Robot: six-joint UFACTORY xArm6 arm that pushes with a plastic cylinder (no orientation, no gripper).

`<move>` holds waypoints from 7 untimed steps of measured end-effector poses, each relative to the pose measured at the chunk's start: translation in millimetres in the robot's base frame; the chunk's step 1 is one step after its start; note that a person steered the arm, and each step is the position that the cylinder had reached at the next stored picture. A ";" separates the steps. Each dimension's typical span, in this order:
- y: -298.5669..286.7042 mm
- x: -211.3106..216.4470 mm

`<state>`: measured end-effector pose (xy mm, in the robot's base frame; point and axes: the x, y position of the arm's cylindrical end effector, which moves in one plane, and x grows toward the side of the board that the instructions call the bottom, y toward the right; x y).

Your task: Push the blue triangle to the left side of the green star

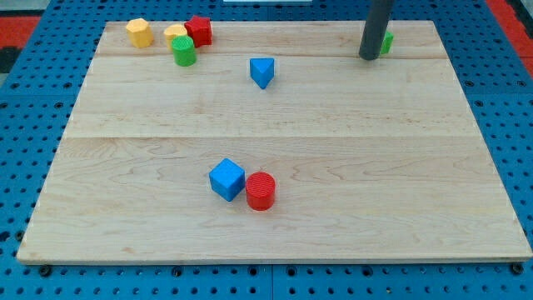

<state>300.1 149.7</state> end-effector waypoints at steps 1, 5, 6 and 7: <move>-40.3 45.7; -158.0 69.4; -179.7 69.4; -190.0 69.4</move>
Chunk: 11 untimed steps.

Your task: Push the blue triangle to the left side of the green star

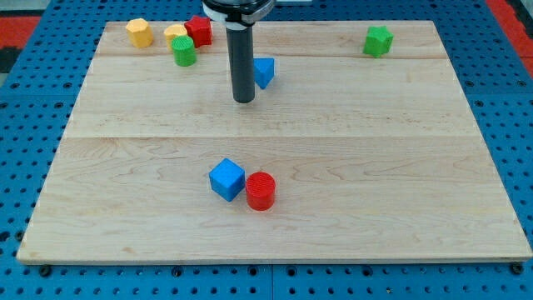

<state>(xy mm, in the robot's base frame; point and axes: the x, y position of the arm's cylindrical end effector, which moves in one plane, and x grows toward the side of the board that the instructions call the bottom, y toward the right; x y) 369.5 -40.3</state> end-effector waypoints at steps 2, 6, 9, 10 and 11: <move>-26.0 6.3; 45.4 -45.1; 25.2 -77.2; 65.1 -78.5; 94.7 -79.0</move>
<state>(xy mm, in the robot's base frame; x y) 290.4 54.4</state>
